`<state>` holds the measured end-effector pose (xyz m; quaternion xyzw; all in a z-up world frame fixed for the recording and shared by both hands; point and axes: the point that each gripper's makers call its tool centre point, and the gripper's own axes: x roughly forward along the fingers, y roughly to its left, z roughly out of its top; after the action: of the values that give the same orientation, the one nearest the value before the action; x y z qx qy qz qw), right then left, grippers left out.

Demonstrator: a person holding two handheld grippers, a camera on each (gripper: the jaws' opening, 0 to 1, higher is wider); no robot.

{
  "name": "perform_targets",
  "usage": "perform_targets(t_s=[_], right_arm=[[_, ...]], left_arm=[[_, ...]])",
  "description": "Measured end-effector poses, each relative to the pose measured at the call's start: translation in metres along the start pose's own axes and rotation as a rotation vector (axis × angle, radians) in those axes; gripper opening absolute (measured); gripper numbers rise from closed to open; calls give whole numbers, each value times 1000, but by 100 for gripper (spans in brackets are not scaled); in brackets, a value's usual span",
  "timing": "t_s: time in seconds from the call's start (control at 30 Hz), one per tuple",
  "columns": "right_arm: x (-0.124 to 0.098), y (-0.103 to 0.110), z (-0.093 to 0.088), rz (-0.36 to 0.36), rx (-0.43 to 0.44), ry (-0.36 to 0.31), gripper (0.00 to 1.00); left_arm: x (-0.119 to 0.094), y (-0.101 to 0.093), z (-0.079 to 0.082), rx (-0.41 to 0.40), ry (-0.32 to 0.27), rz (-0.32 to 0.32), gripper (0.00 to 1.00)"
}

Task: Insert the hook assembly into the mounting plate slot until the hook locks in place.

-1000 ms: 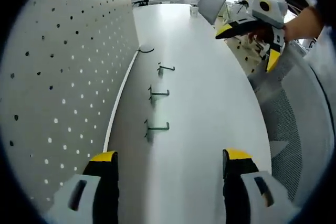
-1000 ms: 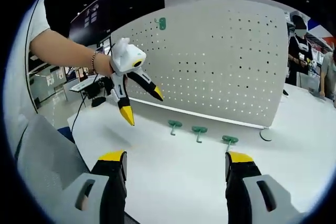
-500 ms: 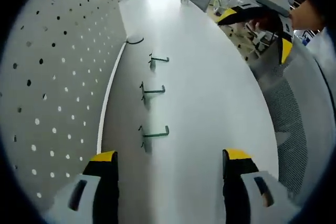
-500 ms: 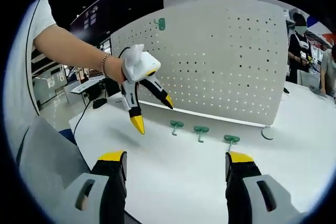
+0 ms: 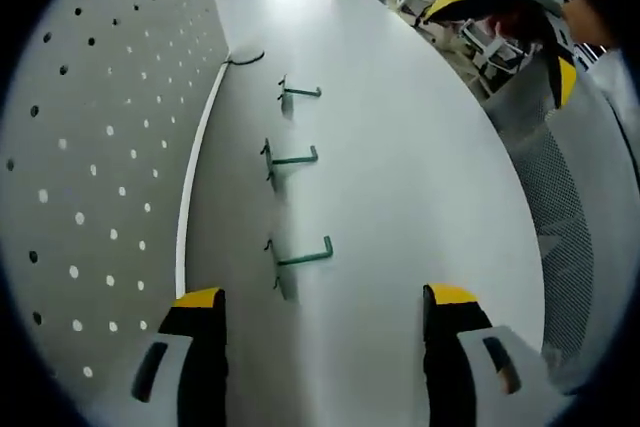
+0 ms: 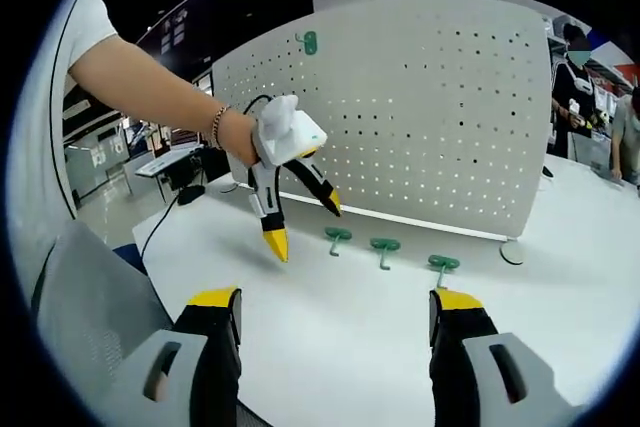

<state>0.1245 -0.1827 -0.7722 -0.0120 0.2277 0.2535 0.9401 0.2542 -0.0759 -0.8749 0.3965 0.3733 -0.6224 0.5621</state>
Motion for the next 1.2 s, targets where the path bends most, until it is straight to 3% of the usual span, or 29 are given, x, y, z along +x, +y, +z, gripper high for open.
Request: perform_targets(t_s=[0.3,0.53,0.63,0.83,1.2], right_arm=[[-2,-5,0,-16,25,-10,73],[-2,-6,0,-22,34,-15,72],[-2,-7,0,-24,36,-17,72],[-2,-9,0,-30,43,-19,72],[-3,-11,1,-38,51,-26,71]], left_arm=[[14,2,-5,36,37,1,81],[14,3,-3,35,22,7,81],[11,7,-3,37,17,8,68],[8,22,-1,-53,13,49,47],[6,27,-1,-97,3,80,28]])
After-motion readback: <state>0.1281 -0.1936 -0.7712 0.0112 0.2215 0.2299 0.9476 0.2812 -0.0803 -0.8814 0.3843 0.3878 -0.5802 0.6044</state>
